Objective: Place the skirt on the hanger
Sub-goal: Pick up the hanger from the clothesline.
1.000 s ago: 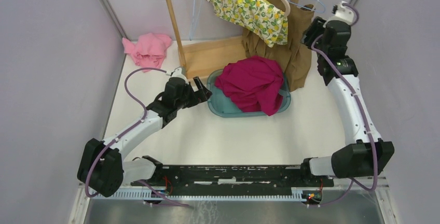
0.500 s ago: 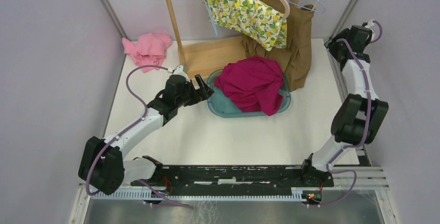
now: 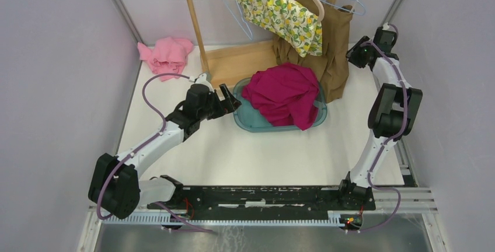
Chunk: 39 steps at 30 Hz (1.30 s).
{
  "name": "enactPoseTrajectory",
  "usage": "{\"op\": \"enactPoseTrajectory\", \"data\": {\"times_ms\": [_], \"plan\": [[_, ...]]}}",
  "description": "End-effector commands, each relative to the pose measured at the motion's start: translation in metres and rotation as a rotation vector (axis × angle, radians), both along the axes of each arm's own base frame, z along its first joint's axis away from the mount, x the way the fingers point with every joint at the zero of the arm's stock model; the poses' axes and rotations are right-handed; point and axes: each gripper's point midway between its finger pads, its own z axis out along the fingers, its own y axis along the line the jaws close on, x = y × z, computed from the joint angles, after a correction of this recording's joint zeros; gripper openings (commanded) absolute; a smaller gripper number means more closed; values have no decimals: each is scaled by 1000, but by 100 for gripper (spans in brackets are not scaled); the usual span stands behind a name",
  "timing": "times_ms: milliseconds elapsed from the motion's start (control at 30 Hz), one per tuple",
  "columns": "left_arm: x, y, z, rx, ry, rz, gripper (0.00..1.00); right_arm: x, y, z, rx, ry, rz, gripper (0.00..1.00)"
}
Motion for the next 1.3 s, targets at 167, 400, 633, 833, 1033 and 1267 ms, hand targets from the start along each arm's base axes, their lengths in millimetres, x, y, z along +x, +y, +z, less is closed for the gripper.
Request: {"op": "enactPoseTrajectory", "data": {"times_ms": [167,400,633,833,1033,1267], "plan": [[9,-5,27,-42,-68,-7,99,-9,67,27,-165,-41,262,47],[10,-4,27,-37,-72,-4,99,-11,60,-8,-380,145,214,51],[12,-10,22,-40,-59,-21,99,-11,65,-38,-409,238,259,51],[11,-11,18,-43,-43,-24,99,-16,103,-52,-394,255,400,50],[10,-7,19,-31,-45,-9,99,-31,127,-64,-377,302,492,51],[6,-4,17,-32,-44,-3,99,-40,123,-77,-480,394,483,54]]}}
